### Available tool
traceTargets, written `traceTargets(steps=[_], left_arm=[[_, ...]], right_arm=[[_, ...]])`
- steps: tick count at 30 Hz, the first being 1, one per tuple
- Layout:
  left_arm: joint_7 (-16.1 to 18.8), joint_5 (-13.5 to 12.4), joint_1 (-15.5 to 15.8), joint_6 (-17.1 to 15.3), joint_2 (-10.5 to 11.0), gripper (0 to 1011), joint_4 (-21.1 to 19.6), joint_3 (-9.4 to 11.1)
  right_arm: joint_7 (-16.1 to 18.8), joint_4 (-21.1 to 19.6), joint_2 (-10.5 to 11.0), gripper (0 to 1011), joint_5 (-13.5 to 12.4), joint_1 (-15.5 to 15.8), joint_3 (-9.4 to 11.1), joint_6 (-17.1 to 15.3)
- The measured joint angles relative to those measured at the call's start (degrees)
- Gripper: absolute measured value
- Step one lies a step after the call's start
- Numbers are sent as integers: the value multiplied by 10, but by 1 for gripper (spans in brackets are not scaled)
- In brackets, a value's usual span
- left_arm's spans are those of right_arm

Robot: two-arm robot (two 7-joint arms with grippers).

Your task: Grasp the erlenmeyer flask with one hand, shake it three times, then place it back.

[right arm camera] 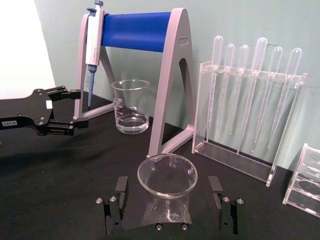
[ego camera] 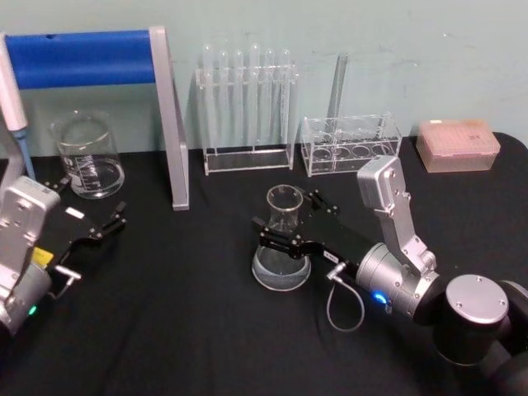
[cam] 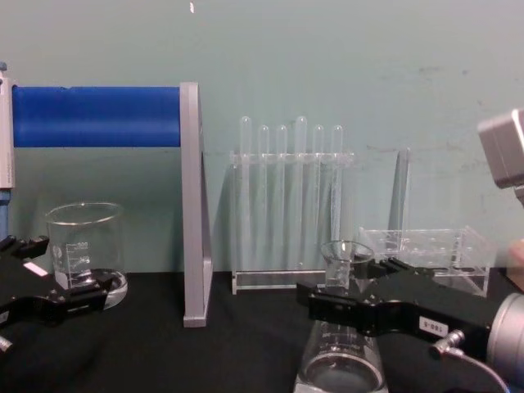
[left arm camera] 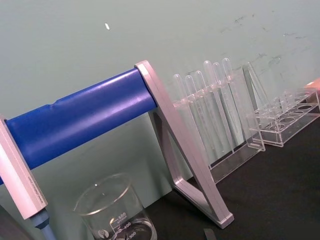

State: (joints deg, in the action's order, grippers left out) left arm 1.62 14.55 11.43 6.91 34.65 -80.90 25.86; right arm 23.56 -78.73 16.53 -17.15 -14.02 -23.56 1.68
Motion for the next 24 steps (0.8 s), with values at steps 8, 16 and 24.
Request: traceTargets(steps=[8, 16, 24], left_arm=[[0, 0, 0, 0, 0, 1001, 0, 0], [0, 0, 0, 0, 0, 1001, 0, 0], [0, 0, 0, 0, 0, 1001, 0, 0]], right_arm=[[5, -6, 4, 1000, -4, 1, 1, -6], [24, -47, 35, 1000, -23, 24, 4, -32], [29, -98, 71, 1000, -39, 56, 11, -48]])
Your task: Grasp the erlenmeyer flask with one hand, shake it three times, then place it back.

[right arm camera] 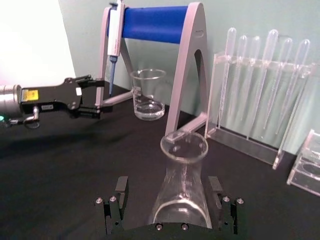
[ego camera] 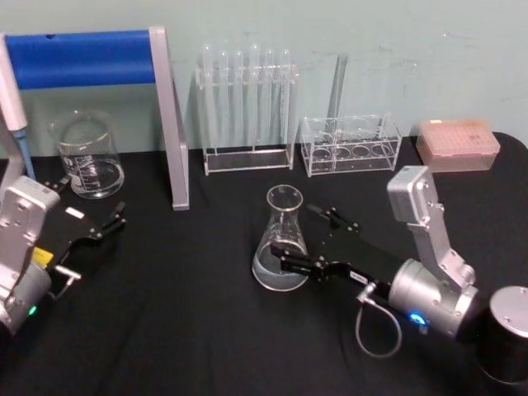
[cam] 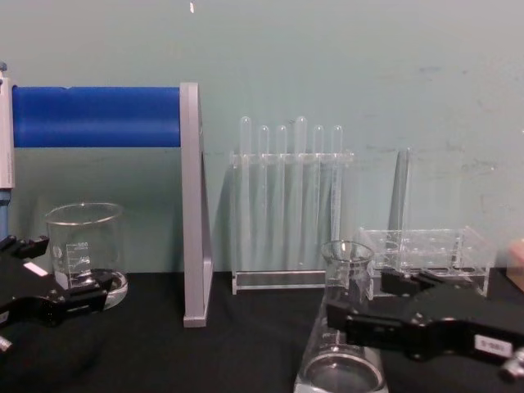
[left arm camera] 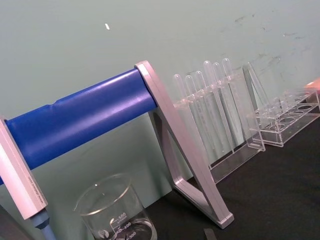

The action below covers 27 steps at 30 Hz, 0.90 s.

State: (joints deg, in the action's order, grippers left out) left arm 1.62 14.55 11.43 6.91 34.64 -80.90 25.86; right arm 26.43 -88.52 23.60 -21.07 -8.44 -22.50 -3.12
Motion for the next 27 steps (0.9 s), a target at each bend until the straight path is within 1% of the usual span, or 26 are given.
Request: traceTargets(steps=[4, 8, 12, 13, 14, 15, 16, 17, 18, 20, 21, 24, 27], left_arm=[[0, 0, 0, 0, 0, 1001, 0, 0], [0, 0, 0, 0, 0, 1001, 0, 0], [0, 0, 0, 0, 0, 1001, 0, 0], [0, 0, 0, 0, 0, 1001, 0, 0], [0, 0, 0, 0, 0, 1001, 0, 0], [0, 0, 0, 0, 0, 1001, 0, 0], [0, 0, 0, 0, 0, 1001, 0, 0], [0, 0, 0, 0, 0, 1001, 0, 0], [0, 0, 0, 0, 0, 1001, 0, 0], [0, 0, 0, 0, 0, 1001, 0, 0], [0, 0, 0, 0, 0, 1001, 0, 0], [0, 0, 0, 0, 0, 1001, 0, 0], [0, 0, 0, 0, 0, 1001, 0, 0]], right_arm=[[-5, -29, 22, 1000, -7, 20, 7, -16], [-12, -45, 36, 1000, -11, 34, 14, -22], [-27, -58, 50, 1000, -15, 51, 32, -24], [-38, -61, 53, 1000, -15, 55, 42, -24], [-44, -62, 54, 1000, -15, 57, 48, -23], [-44, -62, 54, 1000, -15, 57, 48, -23], [-58, -63, 54, 1000, -13, 61, 58, -21], [-64, -63, 54, 1000, -11, 62, 62, -20], [-79, -63, 53, 1000, -4, 64, 72, -17], [-98, -62, 49, 1000, 8, 65, 80, -12], [-117, -57, 44, 1000, 22, 64, 87, -6], [-147, -46, 33, 1000, 47, 58, 93, 6], [-185, -22, 11, 1000, 85, 41, 94, 29]])
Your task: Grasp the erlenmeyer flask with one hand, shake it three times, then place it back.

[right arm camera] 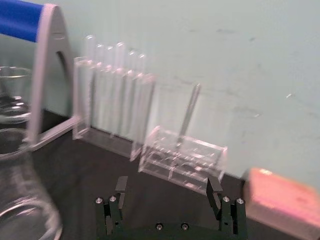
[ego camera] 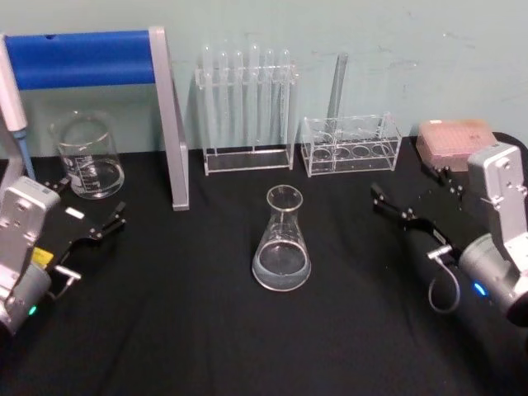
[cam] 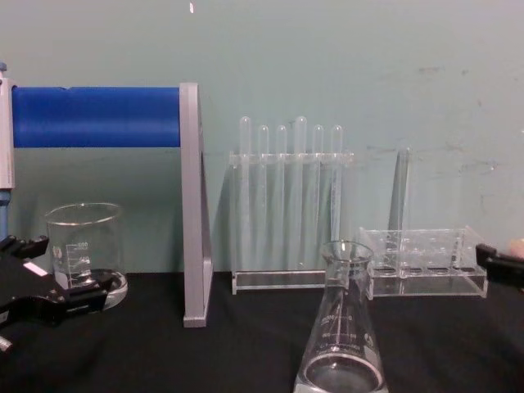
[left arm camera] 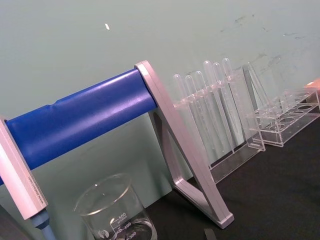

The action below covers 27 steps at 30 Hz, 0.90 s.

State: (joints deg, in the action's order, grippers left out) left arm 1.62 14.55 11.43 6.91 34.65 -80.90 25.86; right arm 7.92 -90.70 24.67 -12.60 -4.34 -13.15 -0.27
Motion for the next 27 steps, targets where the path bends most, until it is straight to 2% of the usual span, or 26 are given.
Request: traceTargets(steps=[3, 6, 16, 22, 27], left_arm=[[0, 0, 0, 0, 0, 1001, 0, 0], [0, 0, 0, 0, 0, 1001, 0, 0], [0, 0, 0, 0, 0, 1001, 0, 0], [0, 0, 0, 0, 0, 1001, 0, 0], [0, 0, 0, 0, 0, 1001, 0, 0]], right_arm=[[-19, 17, -13, 1000, 24, -12, -4, 13], [-47, 47, -30, 1000, 72, -32, -18, 30], [-88, 111, -53, 1000, 173, -73, -52, 51], [-90, 124, -60, 1000, 201, -81, -58, 50], [-89, 128, -63, 1000, 210, -83, -56, 49]])
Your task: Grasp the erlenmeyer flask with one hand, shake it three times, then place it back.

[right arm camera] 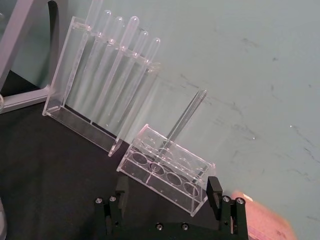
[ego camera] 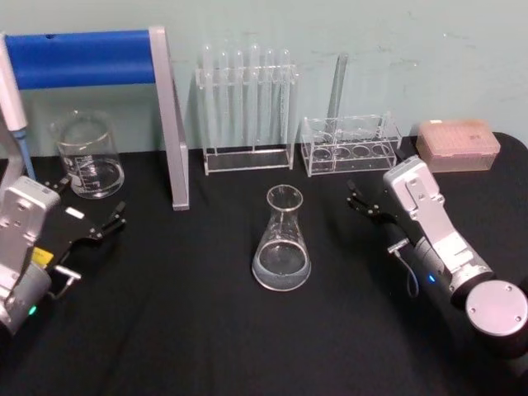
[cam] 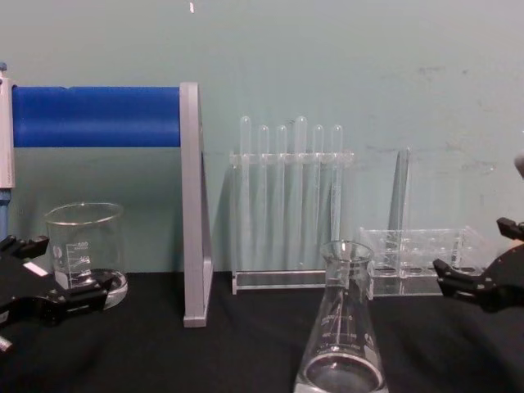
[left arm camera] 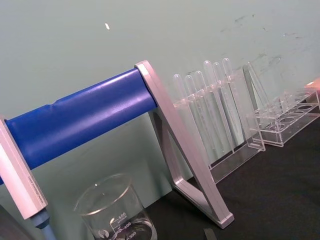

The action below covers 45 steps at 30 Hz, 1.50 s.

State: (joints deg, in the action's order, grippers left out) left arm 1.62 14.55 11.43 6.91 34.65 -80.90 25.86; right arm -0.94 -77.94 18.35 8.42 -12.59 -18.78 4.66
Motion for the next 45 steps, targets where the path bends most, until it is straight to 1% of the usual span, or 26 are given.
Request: traceTargets(steps=[45], left_arm=[[0, 0, 0, 0, 0, 1001, 0, 0]], right_arm=[[1, -1, 2, 1000, -2, 0, -1, -1]])
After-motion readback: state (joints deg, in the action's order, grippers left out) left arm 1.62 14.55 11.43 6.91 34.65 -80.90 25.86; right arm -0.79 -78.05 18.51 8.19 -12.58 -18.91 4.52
